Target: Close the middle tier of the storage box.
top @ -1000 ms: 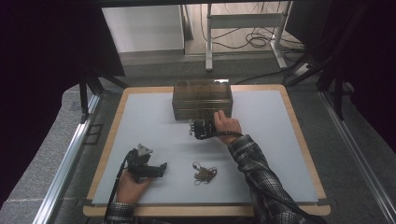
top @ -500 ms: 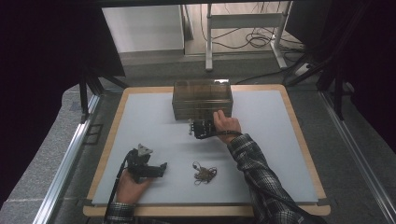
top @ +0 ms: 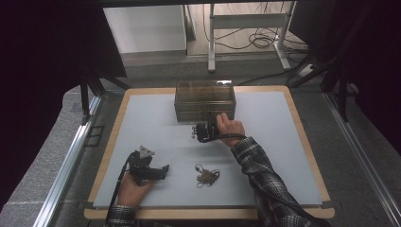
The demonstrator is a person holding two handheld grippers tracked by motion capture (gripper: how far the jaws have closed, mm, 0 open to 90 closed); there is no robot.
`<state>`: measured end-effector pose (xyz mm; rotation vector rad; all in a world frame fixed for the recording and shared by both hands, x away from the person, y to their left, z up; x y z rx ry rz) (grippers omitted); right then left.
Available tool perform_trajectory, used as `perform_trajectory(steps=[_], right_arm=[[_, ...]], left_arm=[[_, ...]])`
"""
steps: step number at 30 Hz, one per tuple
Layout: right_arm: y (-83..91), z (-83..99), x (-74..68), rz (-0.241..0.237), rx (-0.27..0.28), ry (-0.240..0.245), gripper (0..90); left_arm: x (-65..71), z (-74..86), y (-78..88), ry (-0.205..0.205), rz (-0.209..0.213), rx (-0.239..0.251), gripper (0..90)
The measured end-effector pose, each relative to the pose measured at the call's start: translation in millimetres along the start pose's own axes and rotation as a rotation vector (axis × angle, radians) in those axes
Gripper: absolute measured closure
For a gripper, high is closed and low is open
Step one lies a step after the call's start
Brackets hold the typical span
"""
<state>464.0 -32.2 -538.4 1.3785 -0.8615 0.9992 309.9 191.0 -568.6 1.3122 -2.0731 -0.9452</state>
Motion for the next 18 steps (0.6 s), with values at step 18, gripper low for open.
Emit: perform_trajectory(steps=[18], right_arm=[[10.2, 2.4, -3.0, -0.013, 0.023, 0.002, 79.7]], left_arm=[[0.1, 0.0, 0.0, 0.001, 0.0, 0.0, 0.7]])
Point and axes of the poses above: each handheld gripper's, and its own axes: y roughly backward along the jaws, z roughly out of its underside, x roughly to its right, the point moved 2 cm from there along -y, roughly forward along the jaws, and after that the axes turned 4 degrees about -x, right-handed, at the moved point
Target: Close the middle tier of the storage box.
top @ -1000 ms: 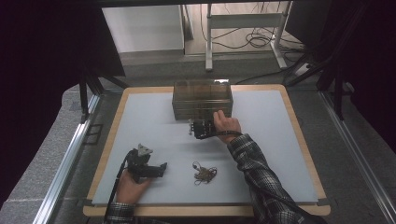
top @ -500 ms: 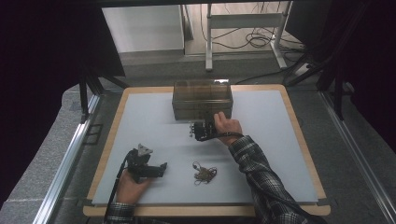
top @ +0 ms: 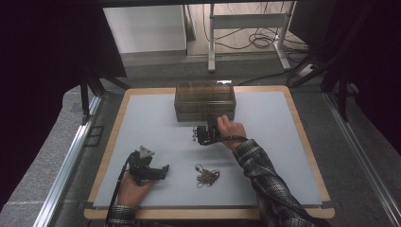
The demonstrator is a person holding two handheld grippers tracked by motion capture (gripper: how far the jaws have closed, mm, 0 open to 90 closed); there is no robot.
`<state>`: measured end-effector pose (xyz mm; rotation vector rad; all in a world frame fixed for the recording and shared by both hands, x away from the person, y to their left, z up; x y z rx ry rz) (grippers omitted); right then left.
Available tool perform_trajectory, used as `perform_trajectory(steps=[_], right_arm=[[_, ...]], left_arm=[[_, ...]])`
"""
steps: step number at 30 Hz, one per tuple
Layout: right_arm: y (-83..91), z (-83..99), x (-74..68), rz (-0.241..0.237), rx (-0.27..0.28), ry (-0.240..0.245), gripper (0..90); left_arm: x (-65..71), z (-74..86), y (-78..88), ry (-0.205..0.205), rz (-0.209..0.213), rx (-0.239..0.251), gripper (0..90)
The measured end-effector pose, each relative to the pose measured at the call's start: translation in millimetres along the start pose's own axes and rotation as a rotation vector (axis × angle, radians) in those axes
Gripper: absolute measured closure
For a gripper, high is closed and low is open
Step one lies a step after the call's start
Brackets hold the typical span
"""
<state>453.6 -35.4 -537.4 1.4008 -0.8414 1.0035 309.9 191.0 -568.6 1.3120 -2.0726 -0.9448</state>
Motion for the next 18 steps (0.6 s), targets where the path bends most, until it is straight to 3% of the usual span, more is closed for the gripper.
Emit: perform_trajectory(steps=[2, 4, 18], right_arm=[[0.3, 0.1, -0.7, 0.026, 0.006, -0.001, 79.7], [1.2, 0.1, -0.4, 0.001, 0.001, 0.005, 79.7], [3.2, 1.0, -1.9, 0.012, 0.013, 0.007, 79.4]], left_arm=[[0.0, 0.0, 0.0, -0.001, -0.001, 0.0, 0.8], [0.0, 0.0, 0.0, 0.0, 0.0, 0.0, 0.8], [-0.1, 0.0, 0.0, -0.001, -0.001, 0.0, 0.8]])
Point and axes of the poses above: each handheld gripper's, and its own axes: y roughly backward along the jaws, z roughly out of its underside, x roughly to its right, the point moved 2 cm from there along -y, roughly forward along the jaws, and after that the axes turned 4 degrees about -x, right-handed, at the moved point
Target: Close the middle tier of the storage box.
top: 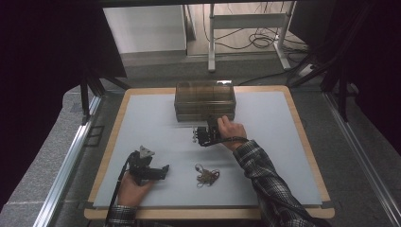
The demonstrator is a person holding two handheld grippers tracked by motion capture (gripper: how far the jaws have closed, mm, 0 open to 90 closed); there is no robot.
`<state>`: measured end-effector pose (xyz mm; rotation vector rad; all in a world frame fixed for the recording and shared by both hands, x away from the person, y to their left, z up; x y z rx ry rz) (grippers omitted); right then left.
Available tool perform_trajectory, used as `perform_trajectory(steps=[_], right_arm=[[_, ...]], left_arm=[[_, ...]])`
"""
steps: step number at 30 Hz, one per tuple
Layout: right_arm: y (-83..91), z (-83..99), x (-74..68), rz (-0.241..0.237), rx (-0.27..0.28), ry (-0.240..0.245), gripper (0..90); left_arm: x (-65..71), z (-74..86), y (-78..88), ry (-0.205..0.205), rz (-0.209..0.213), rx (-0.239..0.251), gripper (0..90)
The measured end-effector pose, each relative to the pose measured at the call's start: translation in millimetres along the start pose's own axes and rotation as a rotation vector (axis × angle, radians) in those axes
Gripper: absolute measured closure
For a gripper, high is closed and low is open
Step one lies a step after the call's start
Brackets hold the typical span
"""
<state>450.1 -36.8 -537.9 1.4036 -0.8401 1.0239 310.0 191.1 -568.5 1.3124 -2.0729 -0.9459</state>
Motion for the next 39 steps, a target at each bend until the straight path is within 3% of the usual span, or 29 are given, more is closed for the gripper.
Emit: perform_trajectory(steps=[21, 39], right_arm=[[2.0, -1.5, -0.5, -0.001, 0.005, -0.003, 76.5], [10.6, 0.2, 6.9, -0.037, 0.038, -0.064, 70.6]], left_arm=[[0.0, 0.0, 0.0, 0.0, 0.0, 0.0, 0.8], [0.0, 0.0, 0.0, 0.0, 0.0, 0.0, 0.8]])
Point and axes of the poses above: each handheld gripper's, and its own axes: y roughly backward along the jaws, z roughly out of its underside, x roughly to its right, the point moved 2 cm from there along -y, roughly forward along the jaws, and after that the axes turned 4 degrees about -x, right-handed, at the moved point
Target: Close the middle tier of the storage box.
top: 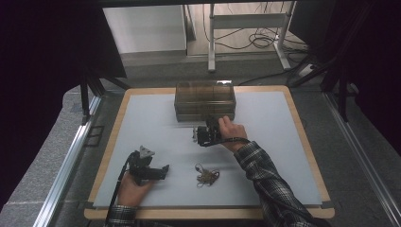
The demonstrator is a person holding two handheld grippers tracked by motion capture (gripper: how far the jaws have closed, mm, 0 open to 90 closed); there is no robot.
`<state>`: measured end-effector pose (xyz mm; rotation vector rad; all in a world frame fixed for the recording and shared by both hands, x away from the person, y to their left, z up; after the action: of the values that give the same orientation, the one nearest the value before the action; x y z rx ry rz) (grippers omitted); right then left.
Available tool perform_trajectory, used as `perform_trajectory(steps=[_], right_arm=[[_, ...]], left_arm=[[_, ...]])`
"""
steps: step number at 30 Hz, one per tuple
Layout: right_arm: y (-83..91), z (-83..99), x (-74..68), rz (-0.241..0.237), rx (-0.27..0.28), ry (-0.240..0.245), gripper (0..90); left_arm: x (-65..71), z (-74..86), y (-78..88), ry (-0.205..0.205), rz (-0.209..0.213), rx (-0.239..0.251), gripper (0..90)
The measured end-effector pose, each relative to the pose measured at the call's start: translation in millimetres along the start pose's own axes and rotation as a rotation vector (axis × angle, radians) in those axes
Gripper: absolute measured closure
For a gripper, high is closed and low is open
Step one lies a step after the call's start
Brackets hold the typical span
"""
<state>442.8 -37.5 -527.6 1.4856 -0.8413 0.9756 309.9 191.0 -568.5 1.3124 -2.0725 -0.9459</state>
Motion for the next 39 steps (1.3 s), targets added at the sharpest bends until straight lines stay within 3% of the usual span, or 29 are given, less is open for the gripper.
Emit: perform_trajectory(steps=[17, 24, 31, 39], right_arm=[[6.9, 3.3, 10.2, -0.093, 0.037, -0.098, 64.3], [7.5, 6.8, 16.4, -0.159, 0.054, -0.157, 62.2], [8.5, 9.5, 22.9, -0.195, 0.069, -0.198, 58.4], [9.5, 13.9, 32.4, -0.282, 0.089, -0.264, 57.2]], left_arm=[[-0.4, -0.1, 0.0, -0.005, -0.001, 0.0, 0.8], [0.0, 0.0, 0.0, -0.001, 0.0, -0.001, 0.7], [-0.1, 0.0, 0.0, -0.001, -0.001, -0.001, 0.8], [0.0, 0.0, 0.0, 0.0, 0.001, 0.0, 0.7]])
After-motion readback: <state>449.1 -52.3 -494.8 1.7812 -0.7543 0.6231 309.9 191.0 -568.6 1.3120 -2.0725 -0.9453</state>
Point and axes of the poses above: each handheld gripper's, and its own axes: y roughly backward along the jaws, z roughly out of its underside, x roughly to its right, the point moved 2 cm from there along -y, roughly forward along the jaws, and after that the axes turned 4 degrees about -x, right-handed, at the moved point
